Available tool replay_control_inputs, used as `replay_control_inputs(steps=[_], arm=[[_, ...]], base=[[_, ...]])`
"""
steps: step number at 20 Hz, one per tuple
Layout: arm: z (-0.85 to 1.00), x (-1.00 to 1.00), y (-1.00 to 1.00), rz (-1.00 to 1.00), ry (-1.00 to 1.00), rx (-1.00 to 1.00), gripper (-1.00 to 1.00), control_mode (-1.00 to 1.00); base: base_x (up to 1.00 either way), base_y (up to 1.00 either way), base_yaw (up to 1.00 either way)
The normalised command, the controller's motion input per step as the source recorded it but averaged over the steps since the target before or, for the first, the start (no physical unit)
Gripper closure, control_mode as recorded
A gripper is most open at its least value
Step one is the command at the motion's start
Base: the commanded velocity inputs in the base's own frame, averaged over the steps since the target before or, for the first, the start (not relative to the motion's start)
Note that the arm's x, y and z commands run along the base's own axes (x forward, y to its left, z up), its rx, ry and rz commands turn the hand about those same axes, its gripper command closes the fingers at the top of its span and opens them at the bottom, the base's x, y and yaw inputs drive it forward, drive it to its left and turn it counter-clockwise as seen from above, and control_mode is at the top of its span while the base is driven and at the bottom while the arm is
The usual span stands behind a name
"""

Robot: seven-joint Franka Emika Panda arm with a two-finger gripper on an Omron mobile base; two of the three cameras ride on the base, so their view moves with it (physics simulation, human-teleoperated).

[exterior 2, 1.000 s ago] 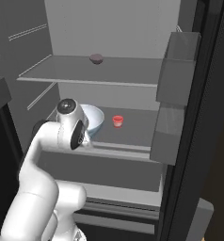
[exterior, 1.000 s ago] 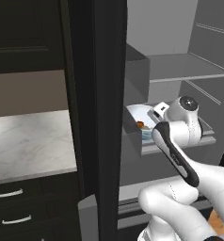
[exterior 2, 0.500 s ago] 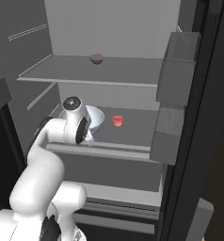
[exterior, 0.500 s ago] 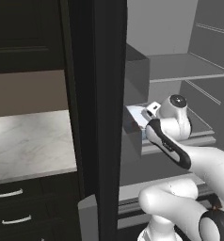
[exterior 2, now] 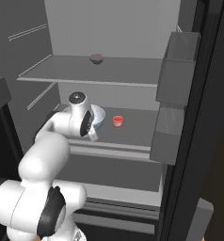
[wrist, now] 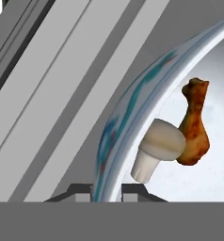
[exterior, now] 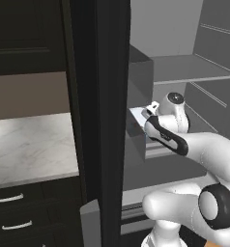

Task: Pick the chicken drumstick and mushroom from their plates and place them in the bowl. Then put the bowl in the fridge.

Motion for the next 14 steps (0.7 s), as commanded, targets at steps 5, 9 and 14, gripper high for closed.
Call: replay_control_inputs(steps=[5, 9, 14], arm=[[-0.27, 0.26, 0.15, 0.00, -0.05, 0.00, 1.00, -1.00], [-0.28, 0.09, 0.17, 0.00, -0.18, 0.00, 1.00, -1.00], [-0.27, 0.13, 0.16, 0.00, -0.19, 0.00, 1.00, -1.00]], base=[[0.00, 0.00, 0.00], [0.00, 0.00, 0.00], [0.00, 0.00, 0.00]])
